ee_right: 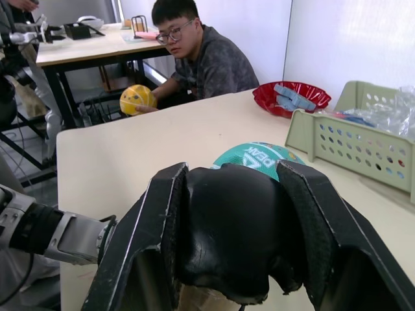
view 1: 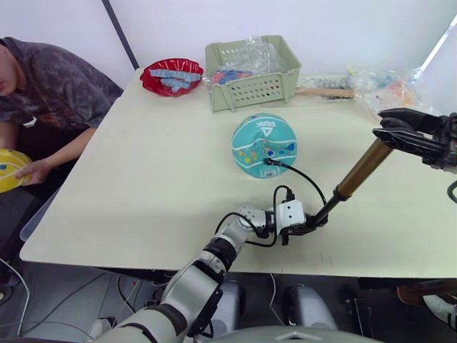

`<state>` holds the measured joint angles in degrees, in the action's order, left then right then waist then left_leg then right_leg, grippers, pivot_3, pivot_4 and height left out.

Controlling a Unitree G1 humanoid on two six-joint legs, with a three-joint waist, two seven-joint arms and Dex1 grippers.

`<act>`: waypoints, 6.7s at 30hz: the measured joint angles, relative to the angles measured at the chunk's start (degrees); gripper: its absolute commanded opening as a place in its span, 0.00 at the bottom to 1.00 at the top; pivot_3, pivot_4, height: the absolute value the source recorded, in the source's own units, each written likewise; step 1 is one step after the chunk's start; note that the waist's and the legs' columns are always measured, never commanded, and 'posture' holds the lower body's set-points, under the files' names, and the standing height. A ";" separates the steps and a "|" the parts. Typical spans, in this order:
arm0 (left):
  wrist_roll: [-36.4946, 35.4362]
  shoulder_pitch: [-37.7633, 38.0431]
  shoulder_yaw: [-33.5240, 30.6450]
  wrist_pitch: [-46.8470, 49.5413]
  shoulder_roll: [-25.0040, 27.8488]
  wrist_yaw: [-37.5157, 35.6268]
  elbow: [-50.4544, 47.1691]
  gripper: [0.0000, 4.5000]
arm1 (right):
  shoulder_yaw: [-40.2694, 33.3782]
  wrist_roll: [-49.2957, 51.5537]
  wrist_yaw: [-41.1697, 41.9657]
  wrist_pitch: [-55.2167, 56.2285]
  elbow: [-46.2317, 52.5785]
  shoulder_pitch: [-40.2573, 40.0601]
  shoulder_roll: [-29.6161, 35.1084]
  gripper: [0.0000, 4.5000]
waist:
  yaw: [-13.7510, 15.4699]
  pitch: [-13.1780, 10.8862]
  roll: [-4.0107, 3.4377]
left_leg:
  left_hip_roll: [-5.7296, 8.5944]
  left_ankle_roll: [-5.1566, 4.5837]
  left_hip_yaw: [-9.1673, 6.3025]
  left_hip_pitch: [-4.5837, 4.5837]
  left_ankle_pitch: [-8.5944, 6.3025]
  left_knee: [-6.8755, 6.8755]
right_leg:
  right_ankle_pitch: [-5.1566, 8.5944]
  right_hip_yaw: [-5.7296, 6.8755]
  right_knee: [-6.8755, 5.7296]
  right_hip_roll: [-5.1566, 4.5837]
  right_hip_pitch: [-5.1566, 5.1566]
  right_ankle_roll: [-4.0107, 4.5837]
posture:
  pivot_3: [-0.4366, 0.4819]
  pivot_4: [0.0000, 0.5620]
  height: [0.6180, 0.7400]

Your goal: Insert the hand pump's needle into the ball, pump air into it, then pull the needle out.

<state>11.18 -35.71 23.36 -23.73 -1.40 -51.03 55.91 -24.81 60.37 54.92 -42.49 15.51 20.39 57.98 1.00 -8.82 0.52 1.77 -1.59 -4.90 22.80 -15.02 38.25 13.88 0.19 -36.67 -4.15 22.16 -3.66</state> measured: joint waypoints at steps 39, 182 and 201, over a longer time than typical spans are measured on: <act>0.16 0.16 -0.04 0.88 0.60 0.79 0.56 0.22 | 16.11 -30.59 1.60 40.12 -5.01 -20.29 -24.30 0.37 | -0.29 0.51 0.67 | -0.05 0.01 0.02 -0.88 0.00 -0.09 | 0.04 -0.09 -0.07 0.15 -0.61 -0.01 | 0.48 0.27 1.00; 0.65 0.76 0.01 -0.03 1.24 -0.15 1.11 0.22 | 14.30 -21.41 0.20 19.91 -0.92 -18.37 -23.82 0.36 | -0.28 1.77 1.09 | -0.16 0.01 -0.01 -1.12 -0.01 -0.86 | 0.35 0.03 -0.02 0.19 -0.61 0.37 | 0.48 0.27 1.00; 0.43 -0.06 0.18 -0.33 0.44 -0.42 1.18 0.22 | 9.95 -15.44 0.88 13.65 -1.40 -13.55 -18.34 0.36 | -0.12 1.09 0.38 | 0.01 0.01 0.00 -0.94 0.00 -0.81 | 0.42 -0.05 0.00 0.04 -0.52 0.20 | 0.48 0.27 1.00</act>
<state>11.61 -35.76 23.54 -24.06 -0.96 -51.45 57.09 -14.86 44.93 55.80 -28.85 14.11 6.84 39.63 0.88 -7.73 0.90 1.78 -1.58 -4.90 21.86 -15.02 37.44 14.30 0.14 -36.67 -4.11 21.64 -3.46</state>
